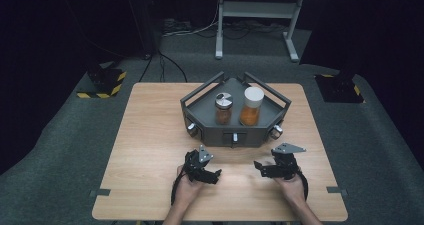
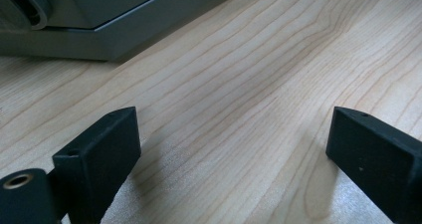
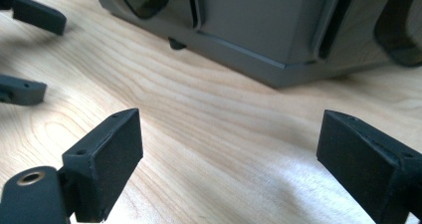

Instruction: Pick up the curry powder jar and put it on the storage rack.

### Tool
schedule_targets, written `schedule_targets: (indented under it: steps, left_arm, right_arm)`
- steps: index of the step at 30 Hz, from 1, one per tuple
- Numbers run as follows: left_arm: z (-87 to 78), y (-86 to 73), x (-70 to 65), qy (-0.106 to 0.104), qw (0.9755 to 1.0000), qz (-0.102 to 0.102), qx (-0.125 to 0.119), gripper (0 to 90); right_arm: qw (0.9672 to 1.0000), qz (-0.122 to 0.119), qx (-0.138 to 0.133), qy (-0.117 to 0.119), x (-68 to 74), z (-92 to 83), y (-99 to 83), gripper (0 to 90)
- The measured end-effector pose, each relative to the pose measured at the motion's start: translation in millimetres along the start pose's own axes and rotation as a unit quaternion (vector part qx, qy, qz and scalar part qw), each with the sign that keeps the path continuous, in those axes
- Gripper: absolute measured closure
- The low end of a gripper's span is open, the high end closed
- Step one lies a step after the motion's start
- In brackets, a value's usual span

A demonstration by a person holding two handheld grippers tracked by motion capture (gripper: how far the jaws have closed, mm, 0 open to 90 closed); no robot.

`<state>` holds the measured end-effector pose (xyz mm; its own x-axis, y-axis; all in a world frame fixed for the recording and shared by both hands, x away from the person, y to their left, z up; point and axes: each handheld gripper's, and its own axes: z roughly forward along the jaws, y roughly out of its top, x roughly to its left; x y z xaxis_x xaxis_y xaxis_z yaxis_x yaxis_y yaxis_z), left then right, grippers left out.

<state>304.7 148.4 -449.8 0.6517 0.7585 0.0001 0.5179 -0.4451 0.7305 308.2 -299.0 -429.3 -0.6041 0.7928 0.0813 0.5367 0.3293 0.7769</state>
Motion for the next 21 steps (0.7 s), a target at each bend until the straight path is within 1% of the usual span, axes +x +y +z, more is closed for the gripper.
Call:
schedule_targets:
  steps: [5,9,13,20,21]
  left_arm:
    - [0.0,0.0,0.0,0.000,1.0000,0.000,0.000,7.0]
    - [0.0,0.0,0.0,0.000,1.0000,0.000,0.000,7.0]
    - [-0.1,-0.1,0.4,-0.001,1.0000,-0.001,0.000,7.1]
    - [-0.2,-0.2,0.8,-0.002,1.0000,-0.002,0.000,7.4]
    - [-0.2,-0.2,0.8,-0.002,1.0000,-0.002,0.000,7.5]
  right_arm:
    - [1.0000,0.005,0.000,-0.001,1.8,5.0,-5.4,11.1]
    - [0.9999,-0.001,0.009,-0.008,7.1,10.4,-6.8,11.0]
    - [0.9997,-0.001,0.020,-0.012,10.2,15.1,-7.9,10.6]
    - [0.9993,-0.011,0.032,-0.018,13.6,17.8,-6.5,9.4]
    - [0.9991,-0.017,0.033,-0.021,15.3,18.5,-6.3,8.8]
